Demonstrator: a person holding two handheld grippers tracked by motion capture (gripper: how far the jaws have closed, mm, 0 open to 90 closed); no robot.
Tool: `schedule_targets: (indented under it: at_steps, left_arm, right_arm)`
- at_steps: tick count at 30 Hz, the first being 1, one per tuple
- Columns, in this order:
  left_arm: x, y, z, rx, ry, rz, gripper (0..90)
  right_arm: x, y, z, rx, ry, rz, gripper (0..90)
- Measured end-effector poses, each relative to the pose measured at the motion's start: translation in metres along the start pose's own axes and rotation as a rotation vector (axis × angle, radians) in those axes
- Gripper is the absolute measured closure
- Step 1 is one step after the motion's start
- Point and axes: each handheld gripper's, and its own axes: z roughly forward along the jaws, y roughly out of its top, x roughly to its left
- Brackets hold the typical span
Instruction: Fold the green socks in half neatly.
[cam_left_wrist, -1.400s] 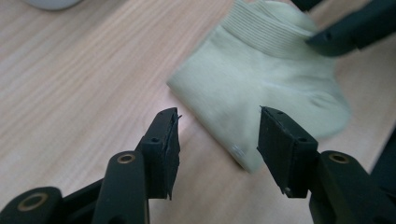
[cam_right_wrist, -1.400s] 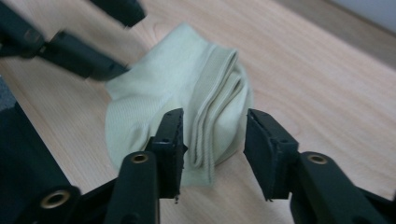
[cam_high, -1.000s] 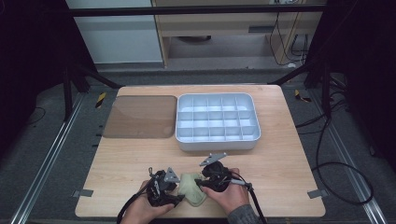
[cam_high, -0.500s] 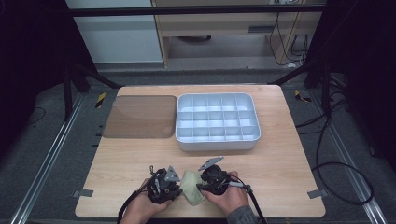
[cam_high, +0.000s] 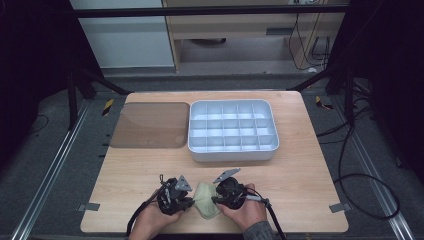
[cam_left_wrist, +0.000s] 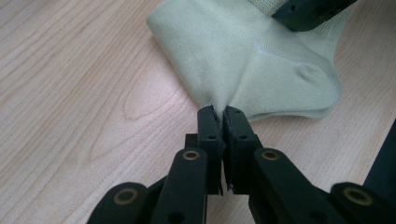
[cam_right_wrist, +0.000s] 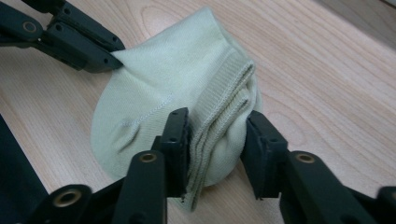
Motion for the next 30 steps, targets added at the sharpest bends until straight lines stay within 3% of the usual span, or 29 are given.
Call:
schedule_targets:
  at_steps: [9, 30]
  left_arm:
    - [0.001, 0.001, -0.005, 0.0, 0.001, 0.008, 86.7]
    - [0.002, 0.002, -0.011, 0.004, -0.014, 0.015, 86.8]
  right_arm:
    - [0.001, -0.002, 0.001, 0.0, 0.006, 0.002, 73.6]
    - [0.005, -0.002, 0.001, 0.003, -0.002, 0.006, 75.7]
